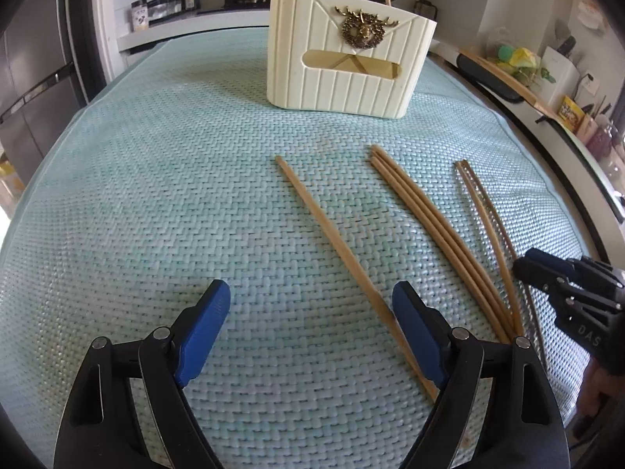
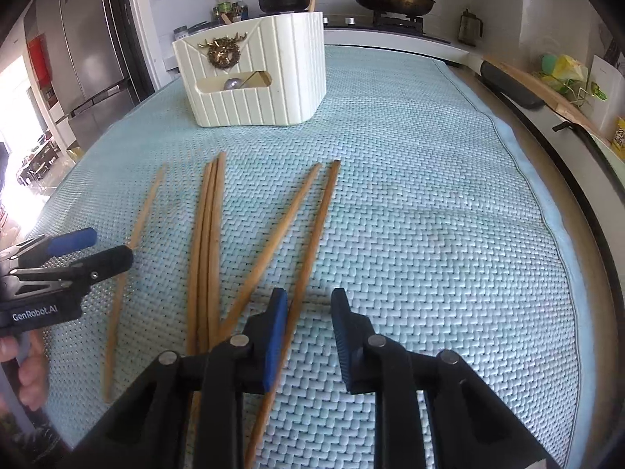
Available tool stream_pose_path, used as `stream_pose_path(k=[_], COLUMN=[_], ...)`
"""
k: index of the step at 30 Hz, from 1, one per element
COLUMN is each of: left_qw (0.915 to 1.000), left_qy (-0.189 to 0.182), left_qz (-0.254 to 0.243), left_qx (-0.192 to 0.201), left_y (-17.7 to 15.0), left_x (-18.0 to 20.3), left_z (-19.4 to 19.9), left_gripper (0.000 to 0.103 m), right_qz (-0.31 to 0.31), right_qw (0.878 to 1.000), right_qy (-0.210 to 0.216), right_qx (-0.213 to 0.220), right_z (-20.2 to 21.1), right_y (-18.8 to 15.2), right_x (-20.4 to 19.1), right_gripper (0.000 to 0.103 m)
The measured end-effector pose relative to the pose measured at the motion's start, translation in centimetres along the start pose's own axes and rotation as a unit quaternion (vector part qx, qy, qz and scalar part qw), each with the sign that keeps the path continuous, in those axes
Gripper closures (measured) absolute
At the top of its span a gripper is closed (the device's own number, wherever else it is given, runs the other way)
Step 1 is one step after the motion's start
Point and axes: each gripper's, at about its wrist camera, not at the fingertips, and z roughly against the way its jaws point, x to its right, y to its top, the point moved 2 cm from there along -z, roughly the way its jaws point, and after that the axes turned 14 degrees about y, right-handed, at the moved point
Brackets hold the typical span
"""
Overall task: Organize utensils
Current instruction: 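Position both open grippers over the remaining wooden chopsticks, then grasp a wooden chopstick with the left gripper while the right grasps another chopstick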
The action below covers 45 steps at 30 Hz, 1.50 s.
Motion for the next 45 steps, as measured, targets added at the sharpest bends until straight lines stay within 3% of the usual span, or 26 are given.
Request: stream_pose_path(k=[9,16,22,27,32,36,43,45], left_qw=[0.9992,0.9967,0.9976,0.9986,0.9995,0.9997,0.9994,0.9993], left_qy=[-0.030,-0.016,-0.007,-0.017,-0.008,0.003,0.021,0.027], left_qz=[-0.021,-0.077,-0.062,-0.037,-0.016,0.004,-0.016,-0.020], left_qx=[-0.017,-0.023,-0.029,-0.032,-0.027,-0.025,-0.021,-0.016], left_y=[-1.1,-2.3,-2.4,-0.7,1.8,3.6,4.8,4.9], left_x=[-1.7,-2.1,-4.4,-4.9,-4.6,-4.8,-4.2,-4.1], left_z=[0.8,1.5,1.4,0.2,-1.5,-2.9,-4.1,-4.2], left_gripper=[0.017,0.017,0.017,0.018,0.030,0.035,0.038,0.038], right_qz=[-0.003,0.007,0.010,0.012,0.019,0.018,0.001,-0.001], right_qw=[1.000,0.999,0.999,0.999,0.999,0.999,1.000,1.000], right_qy=[-0.005,-0.010,-0.011,-0.009,-0.007,0.000,0.011,0.011], right_qx=[-0.021,-0.038,-0.042,-0.045,-0.048,-0.042,-0.028,-0.025], right_z=[1.3,1.9,1.7,0.5,-1.1,-2.5,-4.6,-5.0], right_y=[-1.0,-1.7,-1.5,0.0,2.2,4.3,7.5,8.1], right_x=[0.9,0.7,0.5,0.7,1.2,1.9,3.6,3.9], right_gripper=[0.081,0.081,0.080,0.080,0.080,0.080,0.081,0.087])
